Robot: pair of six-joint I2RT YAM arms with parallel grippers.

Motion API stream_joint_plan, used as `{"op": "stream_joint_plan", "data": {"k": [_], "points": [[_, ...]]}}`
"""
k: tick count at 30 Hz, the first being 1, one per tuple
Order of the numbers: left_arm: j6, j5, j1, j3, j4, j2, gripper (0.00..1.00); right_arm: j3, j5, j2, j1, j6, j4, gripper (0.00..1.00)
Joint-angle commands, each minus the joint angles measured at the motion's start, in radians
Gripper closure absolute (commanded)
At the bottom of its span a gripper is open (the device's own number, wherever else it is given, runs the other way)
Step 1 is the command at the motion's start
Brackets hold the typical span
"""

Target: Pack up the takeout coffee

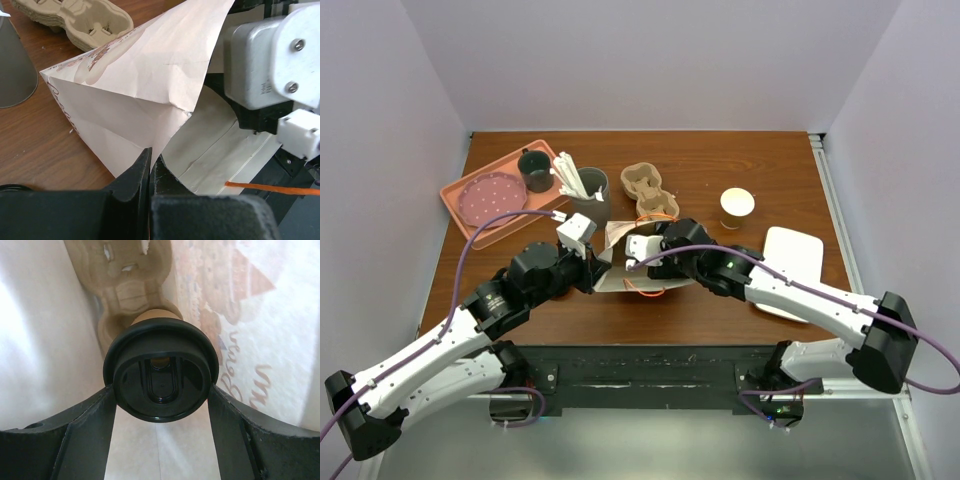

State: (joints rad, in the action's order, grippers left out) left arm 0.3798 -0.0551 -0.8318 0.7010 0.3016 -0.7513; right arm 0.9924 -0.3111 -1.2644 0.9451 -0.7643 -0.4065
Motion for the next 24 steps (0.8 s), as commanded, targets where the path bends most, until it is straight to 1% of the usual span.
{"op": "stream_joint_plan", "data": {"k": [1,7,17,20,23,24], "points": [[-0.009,0.023,0.000,0.009,-0.041,0.010,1.00,0.021,-0.016,-0.029,-0.008,-0.055,0.002,1.00],[-0.021,0.038,-0.001,0.018,-0.041,0.009,1.00,0.063,-0.046,-0.076,-0.008,-0.069,0.001,1.00],[-0.027,0.049,0.000,0.029,-0.025,0.013,1.00,0.080,-0.019,-0.112,-0.008,-0.072,0.003,1.00],[-0.028,0.049,0.000,0.037,-0.019,0.010,1.00,0.089,-0.042,-0.116,-0.006,-0.061,0.009,1.00],[-0.032,0.051,0.000,0.040,-0.007,0.004,1.00,0.130,-0.059,-0.118,-0.008,-0.059,-0.001,1.00],[-0.032,0.051,-0.001,0.038,-0.007,0.006,1.00,0.168,-0.053,-0.121,-0.009,-0.059,-0.015,1.00]]}}
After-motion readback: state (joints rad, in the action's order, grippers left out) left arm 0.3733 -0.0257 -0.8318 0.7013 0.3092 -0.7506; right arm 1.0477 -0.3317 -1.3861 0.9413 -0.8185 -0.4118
